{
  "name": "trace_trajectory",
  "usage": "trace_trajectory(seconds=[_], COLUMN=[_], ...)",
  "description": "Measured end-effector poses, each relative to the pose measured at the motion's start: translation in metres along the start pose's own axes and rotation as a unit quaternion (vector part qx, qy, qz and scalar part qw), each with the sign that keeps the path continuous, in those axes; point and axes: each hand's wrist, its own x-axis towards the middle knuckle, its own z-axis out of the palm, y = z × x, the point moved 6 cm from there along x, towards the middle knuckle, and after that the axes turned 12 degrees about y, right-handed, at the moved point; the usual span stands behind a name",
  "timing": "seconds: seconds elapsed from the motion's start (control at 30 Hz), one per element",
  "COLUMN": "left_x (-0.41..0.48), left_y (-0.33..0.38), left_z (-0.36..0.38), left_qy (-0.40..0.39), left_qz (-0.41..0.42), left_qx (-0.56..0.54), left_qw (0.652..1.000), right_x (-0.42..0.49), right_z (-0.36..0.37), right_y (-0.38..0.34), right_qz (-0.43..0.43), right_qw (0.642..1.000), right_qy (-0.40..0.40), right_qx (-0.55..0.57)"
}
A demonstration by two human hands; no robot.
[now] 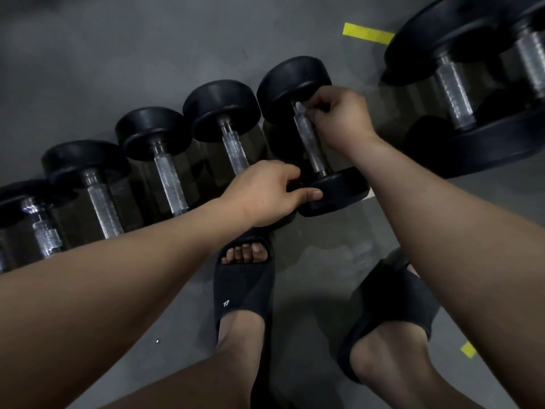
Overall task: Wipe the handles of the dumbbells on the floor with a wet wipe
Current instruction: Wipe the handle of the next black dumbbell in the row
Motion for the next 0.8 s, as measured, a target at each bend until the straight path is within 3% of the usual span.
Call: trace_trajectory(seconds=[0.2, 0.53, 0.7, 0.8], left_x=[-0.001, -0.002, -0.002, -0.002], left_y=[-0.002, -0.001, -0.002, -0.001], left_z=[0.0, -0.001, -0.001, -0.002], left_qy=[-0.009, -0.004, 0.0, -0.002], left_qz=[-0.008, -0.004, -0.007, -0.009], left_qx=[-0.011, -0.02, -0.019, -0.015], left_qw=[1.0, 1.0, 1.0, 1.0], right_x=[-0.013, -0.04, -0.035, -0.031], right_z=[-0.008, -0.023, -0.02, -0.023], right_y=[0.004, 0.009, 0.003, 0.005], right_qz=[-0.059, 0.0, 0.005, 0.005], right_qw=[0.991, 0.955, 0.935, 0.946], right_qy=[-0.104, -0.265, -0.301, -0.283], right_qx=[-0.062, -0.132, -0.186, -0.156])
